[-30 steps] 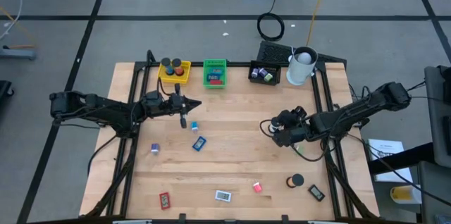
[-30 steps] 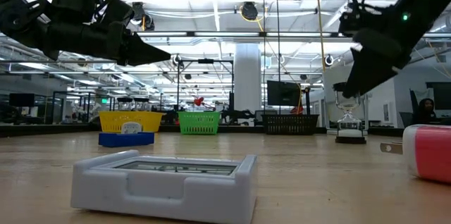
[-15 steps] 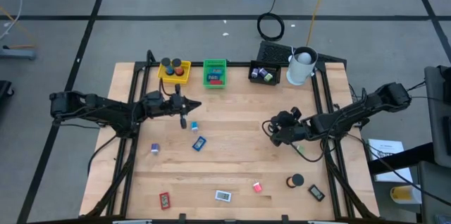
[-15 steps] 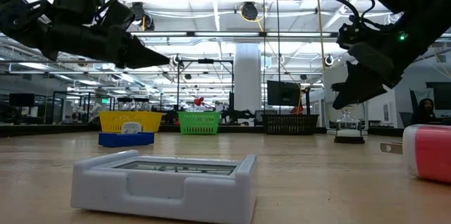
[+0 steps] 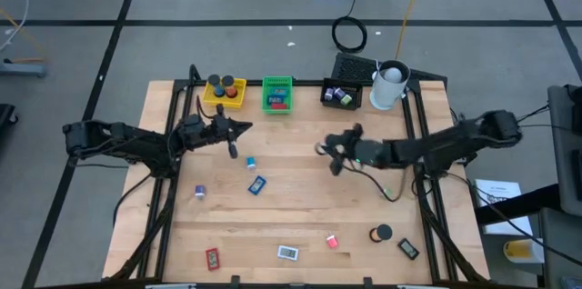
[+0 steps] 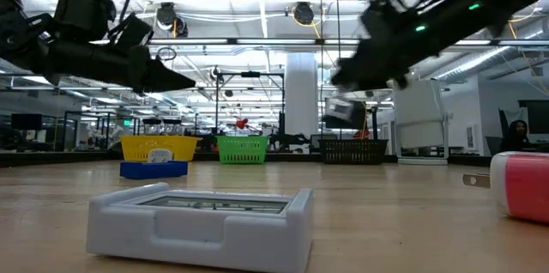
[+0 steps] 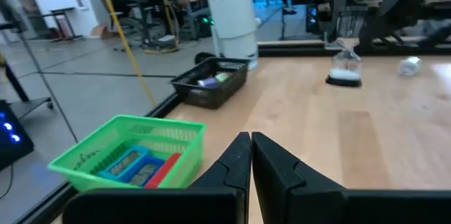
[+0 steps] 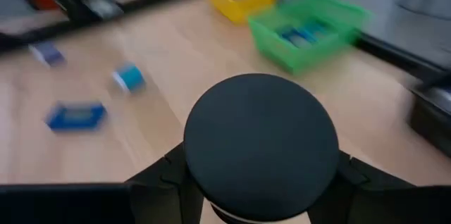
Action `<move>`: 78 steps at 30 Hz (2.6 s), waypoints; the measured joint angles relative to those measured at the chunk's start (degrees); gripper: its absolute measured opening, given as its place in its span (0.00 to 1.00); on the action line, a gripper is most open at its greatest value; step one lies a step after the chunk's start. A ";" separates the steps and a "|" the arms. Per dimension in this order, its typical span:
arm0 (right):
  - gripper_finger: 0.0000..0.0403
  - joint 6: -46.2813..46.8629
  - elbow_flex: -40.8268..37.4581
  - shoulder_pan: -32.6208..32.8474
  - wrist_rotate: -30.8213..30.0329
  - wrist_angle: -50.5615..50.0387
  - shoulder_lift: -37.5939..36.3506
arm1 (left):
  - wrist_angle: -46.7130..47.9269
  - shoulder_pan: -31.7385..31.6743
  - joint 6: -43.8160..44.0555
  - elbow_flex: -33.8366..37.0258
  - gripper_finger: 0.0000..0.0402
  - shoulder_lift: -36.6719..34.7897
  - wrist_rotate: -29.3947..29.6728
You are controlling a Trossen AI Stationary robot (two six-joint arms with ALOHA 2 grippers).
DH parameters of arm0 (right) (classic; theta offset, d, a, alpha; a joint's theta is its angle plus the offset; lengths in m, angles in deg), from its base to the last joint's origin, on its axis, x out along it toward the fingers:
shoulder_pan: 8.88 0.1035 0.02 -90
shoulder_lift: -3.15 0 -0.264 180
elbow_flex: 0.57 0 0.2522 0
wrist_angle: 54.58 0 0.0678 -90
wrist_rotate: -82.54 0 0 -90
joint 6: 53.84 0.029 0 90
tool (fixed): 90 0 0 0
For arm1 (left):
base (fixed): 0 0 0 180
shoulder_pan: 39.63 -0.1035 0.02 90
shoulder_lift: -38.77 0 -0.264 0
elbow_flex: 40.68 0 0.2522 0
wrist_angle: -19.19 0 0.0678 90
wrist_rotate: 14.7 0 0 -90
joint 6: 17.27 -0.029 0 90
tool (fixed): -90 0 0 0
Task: Pick & Place Office items
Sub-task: Put the white sand timer into the yellow bin
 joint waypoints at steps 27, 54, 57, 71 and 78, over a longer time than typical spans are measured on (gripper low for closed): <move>0.42 -14.93 39.39 -14.33 21.61 -1.85 39.05 | -0.68 -4.14 -0.23 2.51 0.05 -0.02 -0.04; 0.45 -14.99 39.41 -14.17 21.68 -5.58 38.92 | -0.66 -4.14 0.34 2.51 0.05 0.00 -0.04; 0.46 -14.99 39.41 -14.17 21.67 -5.71 38.92 | -0.66 -4.14 0.32 2.51 0.05 0.00 -0.04; 0.49 -14.26 39.13 -14.17 21.60 -6.17 38.92 | -0.66 -4.14 0.31 2.51 0.05 0.00 -0.04; 0.60 -13.76 39.13 -14.17 21.58 -6.01 38.92 | -0.66 -4.14 0.68 2.51 0.05 0.00 -0.04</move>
